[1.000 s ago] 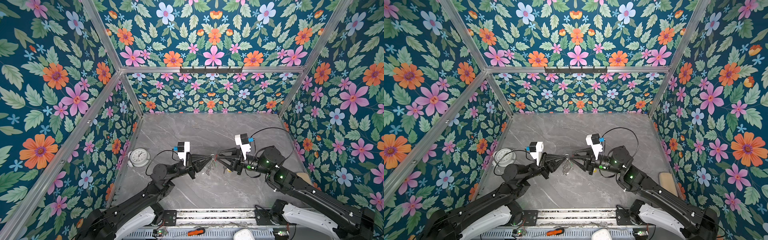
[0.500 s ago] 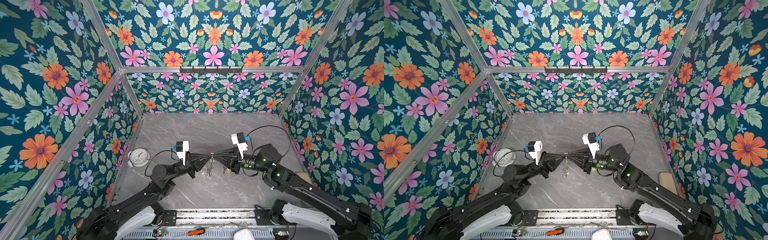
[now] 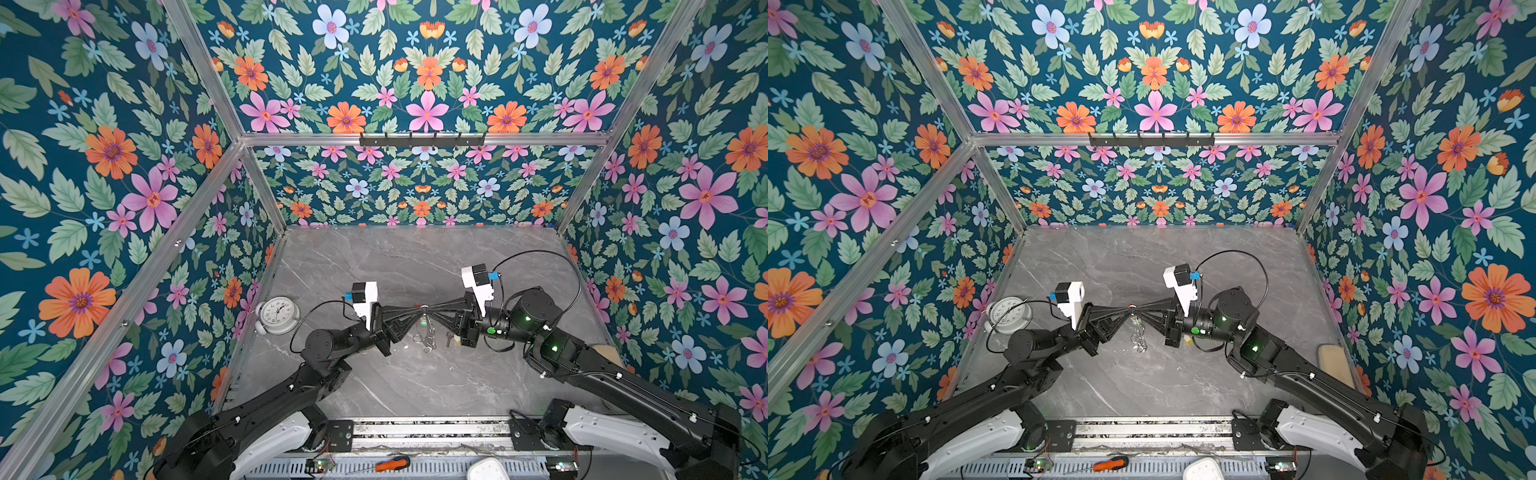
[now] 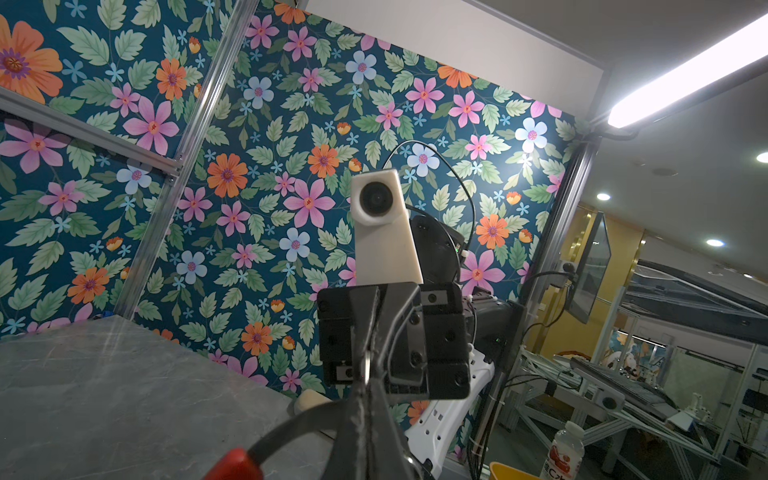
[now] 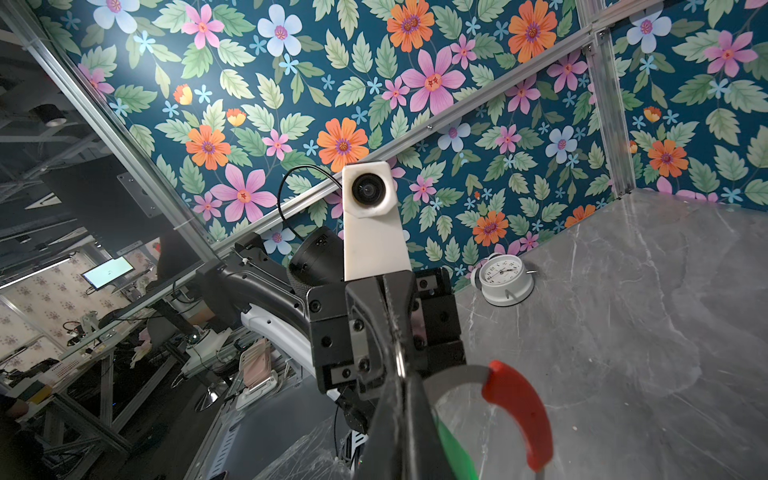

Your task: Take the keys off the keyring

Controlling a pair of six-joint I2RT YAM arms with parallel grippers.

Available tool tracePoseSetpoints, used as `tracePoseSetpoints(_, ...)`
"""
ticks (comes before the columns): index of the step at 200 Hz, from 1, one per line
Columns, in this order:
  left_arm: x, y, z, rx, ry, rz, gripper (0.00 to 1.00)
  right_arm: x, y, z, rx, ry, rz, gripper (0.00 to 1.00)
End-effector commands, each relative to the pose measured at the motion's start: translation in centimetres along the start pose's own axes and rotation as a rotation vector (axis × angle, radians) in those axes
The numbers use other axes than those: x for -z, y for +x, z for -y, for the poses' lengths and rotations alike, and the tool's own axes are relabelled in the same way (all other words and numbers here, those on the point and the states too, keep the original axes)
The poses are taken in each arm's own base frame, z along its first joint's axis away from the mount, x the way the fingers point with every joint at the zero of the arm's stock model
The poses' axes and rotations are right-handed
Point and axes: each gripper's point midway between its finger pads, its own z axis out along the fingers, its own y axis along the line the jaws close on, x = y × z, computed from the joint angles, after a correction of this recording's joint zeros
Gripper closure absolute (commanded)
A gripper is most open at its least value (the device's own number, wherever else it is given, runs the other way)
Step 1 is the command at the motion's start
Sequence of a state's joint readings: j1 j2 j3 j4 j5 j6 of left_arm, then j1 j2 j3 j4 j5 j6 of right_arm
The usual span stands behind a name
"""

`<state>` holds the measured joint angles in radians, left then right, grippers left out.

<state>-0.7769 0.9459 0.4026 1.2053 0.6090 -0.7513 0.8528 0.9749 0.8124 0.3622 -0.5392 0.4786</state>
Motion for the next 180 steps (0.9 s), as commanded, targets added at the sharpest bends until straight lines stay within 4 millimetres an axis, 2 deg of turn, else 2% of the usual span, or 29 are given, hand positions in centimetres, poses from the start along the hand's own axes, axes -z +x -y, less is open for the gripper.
tracePoseSetpoints(1, 0.0, -0.7, 0.6, -0.021, 0.023, 0.023, 1.00, 0.0, -0.9, -0.9, 0.014, -0.035, 0.024, 1.00)
tracePoseSetpoints(17, 0.0, -0.7, 0.7, -0.022, 0.026, 0.024, 1.00, 0.1, -0.8, -0.9, 0.012, -0.022, 0.015, 1.00)
tracePoseSetpoints(41, 0.4, -0.7, 0.8, -0.018, 0.014, 0.024, 0.72, 0.6, -0.6, -0.8, 0.014, 0.005, -0.006, 1.00)
tracePoseSetpoints(58, 0.6, -0.5, 0.7, -0.017, -0.007, 0.003, 0.64, 1.1, -0.2, -0.7, 0.022, 0.027, -0.032, 1.00)
tracePoseSetpoints(80, 0.7, -0.2, 0.7, -0.023, -0.031, -0.038, 0.61, 1.5, 0.8, -0.7, 0.033, 0.051, -0.106, 1.00)
tracePoseSetpoints(123, 0.1, 1.1, 1.7, -0.008, -0.003, -0.187, 0.61, 2.7, 2.7, -0.9, 0.072, 0.078, -0.253, 1.00)
tracePoseSetpoints(180, -0.6, 2.7, 2.5, 0.047, 0.047, -0.359, 0.64, 3.6, 3.2, -1.4, 0.120, 0.085, -0.354, 1.00)
